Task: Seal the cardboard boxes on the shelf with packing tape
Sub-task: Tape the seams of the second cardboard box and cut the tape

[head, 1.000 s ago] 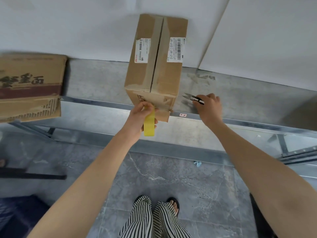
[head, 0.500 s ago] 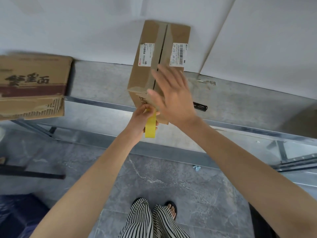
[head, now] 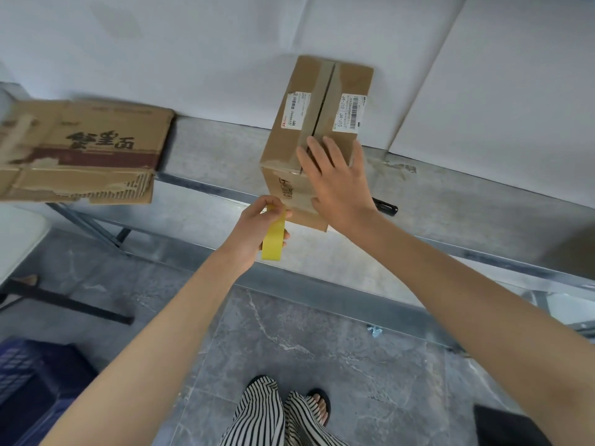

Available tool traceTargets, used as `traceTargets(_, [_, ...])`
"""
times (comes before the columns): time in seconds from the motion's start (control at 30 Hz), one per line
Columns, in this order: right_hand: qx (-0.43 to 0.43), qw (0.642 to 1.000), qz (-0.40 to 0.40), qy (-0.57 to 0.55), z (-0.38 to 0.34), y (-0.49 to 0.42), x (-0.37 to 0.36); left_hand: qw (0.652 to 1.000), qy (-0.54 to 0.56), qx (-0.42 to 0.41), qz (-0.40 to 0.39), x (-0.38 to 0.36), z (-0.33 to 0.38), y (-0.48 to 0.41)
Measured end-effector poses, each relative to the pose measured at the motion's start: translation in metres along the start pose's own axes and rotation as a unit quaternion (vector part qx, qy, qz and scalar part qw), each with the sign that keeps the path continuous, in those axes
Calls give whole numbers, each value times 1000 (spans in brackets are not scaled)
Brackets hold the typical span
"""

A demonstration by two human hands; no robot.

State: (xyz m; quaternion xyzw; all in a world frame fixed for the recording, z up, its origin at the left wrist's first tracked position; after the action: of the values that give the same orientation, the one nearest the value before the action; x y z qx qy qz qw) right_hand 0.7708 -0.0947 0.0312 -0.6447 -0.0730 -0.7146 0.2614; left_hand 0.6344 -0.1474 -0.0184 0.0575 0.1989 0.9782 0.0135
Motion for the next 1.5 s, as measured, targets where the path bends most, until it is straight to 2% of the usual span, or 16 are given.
traceTargets(0.07, [9, 999, -20, -47, 1, 2, 8, 1000, -10, -12, -4, 1, 6, 9])
traceTargets(0.2, [53, 990, 11, -131, -9, 15, 34, 998, -27, -47, -18, 1, 18, 23])
traceTargets(0.3, [90, 967, 31, -235, -28, 23, 46, 995, -57, -76, -33, 0, 26, 31])
traceTargets(0.47, [-2, 889, 44, -455, -33, 23, 52, 990, -74, -101, -69, 1, 35, 41])
traceTargets(0.53, [-12, 878, 75, -472, -34, 24, 53, 988, -84, -101, -75, 4, 37, 42])
traceTargets(0.63, [-39, 872, 75, -482, -35, 23, 48, 987, -97, -104, -76, 6, 38, 43])
traceTargets(0.73, [-102, 835, 87, -534, -25, 20, 47, 979, -132, -129, -88, 12, 42, 43])
traceTargets(0.83, [-140, 806, 78, -569, -17, 20, 50, 952, -241, -160, -99, 30, 47, 43])
traceTargets(0.93, [-166, 785, 69, -593, -17, 24, 52, 899, -374, -209, -94, 44, 52, 42])
traceTargets(1.07, [-224, 747, 85, -621, -10, 32, 51, 846, -482, -228, -2, 69, 58, 33])
traceTargets(1.2, [-260, 711, 110, -645, -1, 39, 50, 841, -487, -231, -44, 81, 54, 32])
traceTargets(1.23, [-263, 706, 115, -647, 0, 41, 50, 830, -504, -234, -41, 86, 55, 31])
traceTargets(1.33, [-289, 684, 135, -656, 7, 50, 46, 755, -605, -251, 29, 109, 65, 28])
traceTargets(1.4, [-308, 666, 135, -666, 7, 58, 40, 754, -608, -246, 43, 121, 67, 26])
traceTargets(1.5, [-325, 620, 137, -701, 4, 64, 32, 793, -565, -229, 2, 122, 59, 26])
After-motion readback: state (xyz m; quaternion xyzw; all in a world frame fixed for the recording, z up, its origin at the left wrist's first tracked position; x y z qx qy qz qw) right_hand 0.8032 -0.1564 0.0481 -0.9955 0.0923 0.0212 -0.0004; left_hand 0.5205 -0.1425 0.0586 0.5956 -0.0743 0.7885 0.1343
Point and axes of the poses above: each hand's wrist, its own y-axis away from the middle knuckle, its own x-axis out of the back of the hand, z = x × y, the point moved 5 cm from there along -y, towards the middle knuckle, and after that the axes turned 12 degrees about -y, right-handed, at the moved point
